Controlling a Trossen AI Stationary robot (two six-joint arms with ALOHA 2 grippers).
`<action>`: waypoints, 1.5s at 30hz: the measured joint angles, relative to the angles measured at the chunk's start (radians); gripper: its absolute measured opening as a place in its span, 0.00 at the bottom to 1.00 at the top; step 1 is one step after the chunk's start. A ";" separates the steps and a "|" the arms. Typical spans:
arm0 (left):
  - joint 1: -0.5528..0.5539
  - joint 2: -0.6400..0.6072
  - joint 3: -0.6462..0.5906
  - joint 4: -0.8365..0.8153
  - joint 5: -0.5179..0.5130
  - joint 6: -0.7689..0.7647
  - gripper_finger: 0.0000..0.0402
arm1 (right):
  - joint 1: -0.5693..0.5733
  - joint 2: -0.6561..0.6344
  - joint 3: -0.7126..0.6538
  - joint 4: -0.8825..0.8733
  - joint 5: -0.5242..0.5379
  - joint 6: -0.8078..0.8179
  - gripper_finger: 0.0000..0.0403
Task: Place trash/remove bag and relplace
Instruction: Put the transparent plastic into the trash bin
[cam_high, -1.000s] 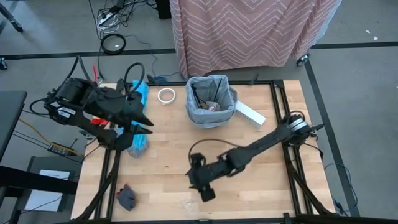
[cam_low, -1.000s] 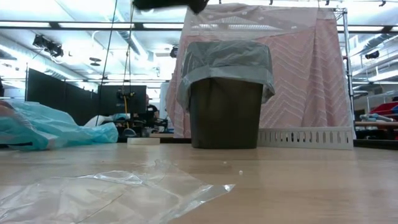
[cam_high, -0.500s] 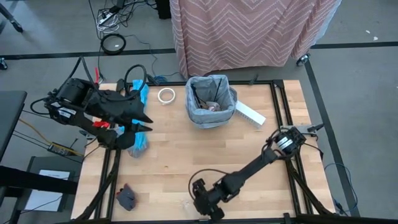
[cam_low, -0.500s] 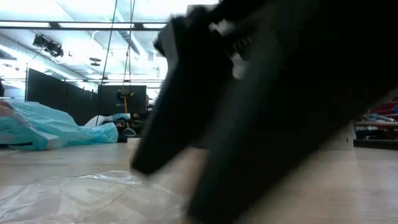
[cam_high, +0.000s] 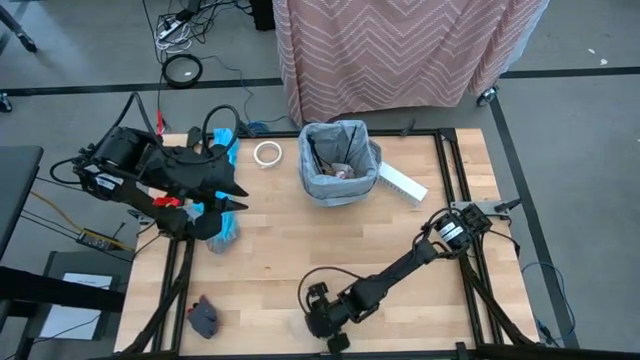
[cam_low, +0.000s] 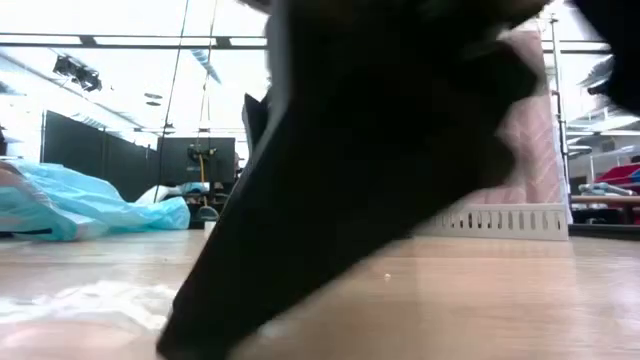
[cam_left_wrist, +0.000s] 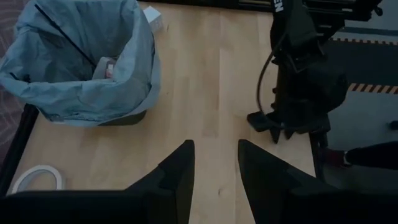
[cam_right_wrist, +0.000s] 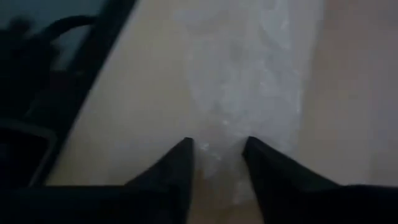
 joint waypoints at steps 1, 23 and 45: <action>0.000 0.000 0.000 0.000 -0.001 -0.008 0.32 | -0.008 0.000 0.000 -0.003 0.004 0.019 0.29; 0.000 0.000 0.000 0.000 -0.040 0.057 0.33 | -0.193 -0.437 -0.006 -0.210 0.309 0.177 0.00; 0.000 0.008 0.000 0.038 -0.209 0.069 0.33 | -0.713 -0.740 -0.005 -0.429 0.232 -0.194 0.00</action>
